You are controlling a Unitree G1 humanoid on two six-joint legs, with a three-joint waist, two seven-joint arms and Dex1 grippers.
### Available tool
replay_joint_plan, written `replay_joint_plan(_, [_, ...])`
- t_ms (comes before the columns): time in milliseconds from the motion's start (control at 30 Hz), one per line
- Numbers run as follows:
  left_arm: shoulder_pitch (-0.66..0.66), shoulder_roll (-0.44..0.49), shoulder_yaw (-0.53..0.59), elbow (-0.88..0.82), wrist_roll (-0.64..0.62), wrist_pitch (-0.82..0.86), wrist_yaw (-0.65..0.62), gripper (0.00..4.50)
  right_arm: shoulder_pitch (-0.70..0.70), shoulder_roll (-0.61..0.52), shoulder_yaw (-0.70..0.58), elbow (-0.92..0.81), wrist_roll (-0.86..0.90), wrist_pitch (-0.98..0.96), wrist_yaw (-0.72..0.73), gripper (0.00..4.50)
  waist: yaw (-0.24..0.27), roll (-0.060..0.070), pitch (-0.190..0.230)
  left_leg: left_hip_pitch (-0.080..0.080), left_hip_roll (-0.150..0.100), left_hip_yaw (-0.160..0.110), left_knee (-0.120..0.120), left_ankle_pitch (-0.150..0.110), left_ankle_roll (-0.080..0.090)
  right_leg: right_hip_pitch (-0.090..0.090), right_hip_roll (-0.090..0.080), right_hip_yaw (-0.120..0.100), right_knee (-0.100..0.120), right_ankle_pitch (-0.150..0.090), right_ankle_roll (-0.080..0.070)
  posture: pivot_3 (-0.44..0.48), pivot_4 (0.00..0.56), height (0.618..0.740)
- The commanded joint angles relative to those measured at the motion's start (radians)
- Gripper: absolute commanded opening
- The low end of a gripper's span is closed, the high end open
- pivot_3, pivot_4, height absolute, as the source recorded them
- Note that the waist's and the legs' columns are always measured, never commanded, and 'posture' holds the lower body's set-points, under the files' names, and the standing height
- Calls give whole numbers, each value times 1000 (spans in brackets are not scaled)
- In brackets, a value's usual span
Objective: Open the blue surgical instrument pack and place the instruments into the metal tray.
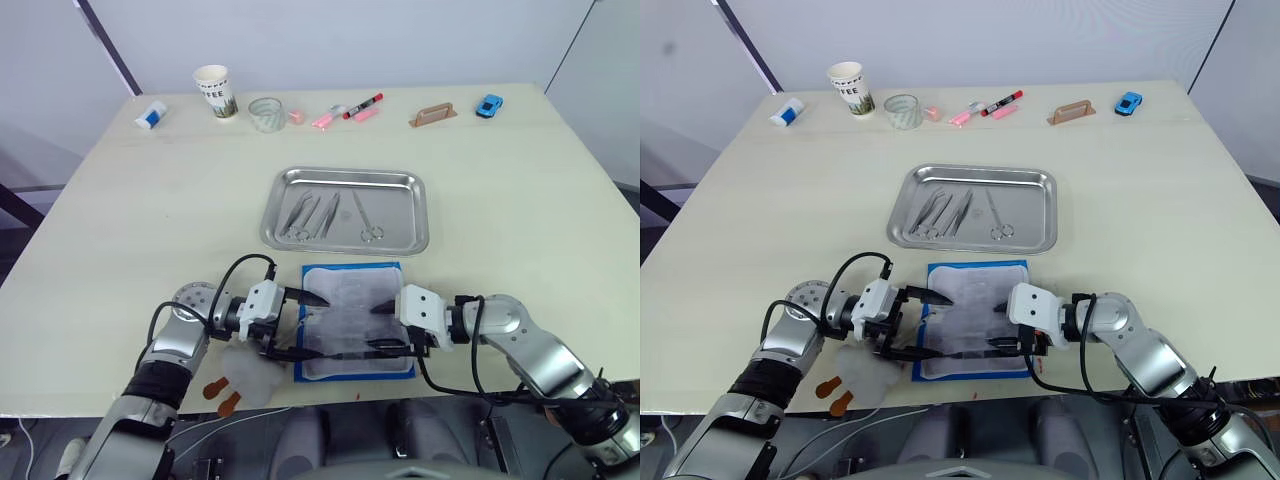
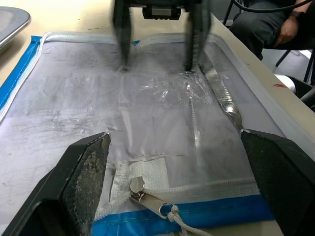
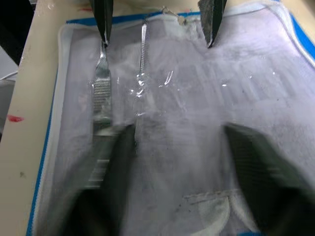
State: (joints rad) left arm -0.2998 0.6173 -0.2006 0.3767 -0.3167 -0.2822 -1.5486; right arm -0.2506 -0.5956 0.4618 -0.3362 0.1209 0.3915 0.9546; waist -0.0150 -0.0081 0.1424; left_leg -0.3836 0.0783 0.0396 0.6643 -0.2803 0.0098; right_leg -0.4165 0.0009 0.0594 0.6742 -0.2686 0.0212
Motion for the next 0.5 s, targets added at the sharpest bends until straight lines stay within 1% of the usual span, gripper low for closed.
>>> replay_joint_plan(33, [32, 20, -29, 31, 50, 22, -16, 4500, 7, -21, -3, -2, -13, -8, 16, 900, 0, 0, 0, 0, 0, 0, 0, 0, 0, 0, 0, 0, 0, 0, 0, 0, 150, 737])
replay_joint_plan(67, [32, 21, -28, 31, 50, 21, -17, 4500, 9, -25, -2, -3, -12, -9, 21, 411, 0, 0, 0, 0, 0, 0, 0, 0, 0, 0, 0, 0, 0, 0, 0, 0, 150, 737])
replay_joint_plan(100, [32, 21, -28, 31, 50, 21, -17, 4500, 11, -31, -1, -5, -13, -8, 26, 30, 0, 0, 0, 0, 0, 0, 0, 0, 0, 0, 0, 0, 0, 0, 0, 0, 150, 737])
replay_joint_plan(500, [28, 24, -27, 37, 50, 20, -20, 4500, 15, -74, -11, -32, -7, -27, 66, 30, 1, 0, 0, 0, 0, 0, 0, 0, 0, 1, 0, 0, 0, 0, 0, 0, 150, 737])
